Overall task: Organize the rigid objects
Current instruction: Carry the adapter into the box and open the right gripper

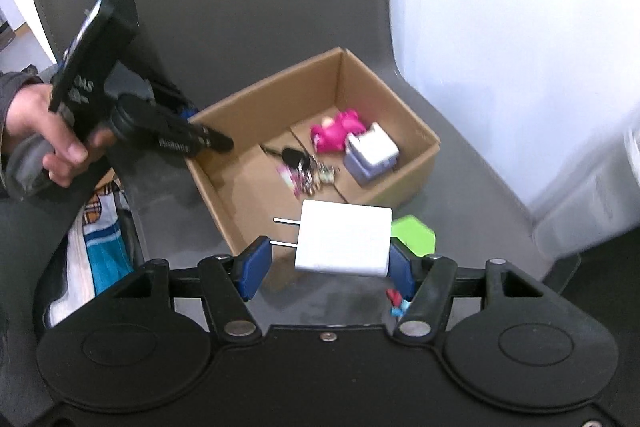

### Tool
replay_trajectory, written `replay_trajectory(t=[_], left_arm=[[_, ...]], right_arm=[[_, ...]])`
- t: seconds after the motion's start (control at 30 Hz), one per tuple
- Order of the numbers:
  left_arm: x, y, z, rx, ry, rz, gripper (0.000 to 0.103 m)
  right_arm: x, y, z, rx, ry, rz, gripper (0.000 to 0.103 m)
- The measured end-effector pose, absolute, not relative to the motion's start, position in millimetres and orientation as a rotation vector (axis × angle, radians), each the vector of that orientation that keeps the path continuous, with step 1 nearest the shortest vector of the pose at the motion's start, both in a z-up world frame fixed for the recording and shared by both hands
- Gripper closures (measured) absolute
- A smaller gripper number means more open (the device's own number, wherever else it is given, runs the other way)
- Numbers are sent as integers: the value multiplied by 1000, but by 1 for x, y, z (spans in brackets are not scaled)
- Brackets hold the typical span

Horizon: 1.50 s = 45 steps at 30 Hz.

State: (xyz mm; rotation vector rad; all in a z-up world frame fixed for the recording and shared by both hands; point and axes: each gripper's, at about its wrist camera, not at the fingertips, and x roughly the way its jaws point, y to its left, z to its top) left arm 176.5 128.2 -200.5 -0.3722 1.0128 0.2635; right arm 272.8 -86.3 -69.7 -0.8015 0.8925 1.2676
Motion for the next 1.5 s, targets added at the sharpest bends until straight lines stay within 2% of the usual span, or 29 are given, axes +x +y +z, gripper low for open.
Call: replay_trajectory(t=[0.37, 0.83, 1.33, 1.5], left_arm=[[176, 129, -200, -376, 1014, 251, 87], [175, 131, -200, -376, 1013, 247, 87], [176, 133, -199, -381, 1011, 247, 87], [174, 132, -198, -380, 1010, 247, 87]], right_arm=[[251, -26, -83, -993, 810, 1349, 42], [229, 26, -138, -1253, 770, 1422, 42], [218, 49, -154, -1339, 764, 1503, 42], [219, 52, -153, -1276, 830, 1530, 41]])
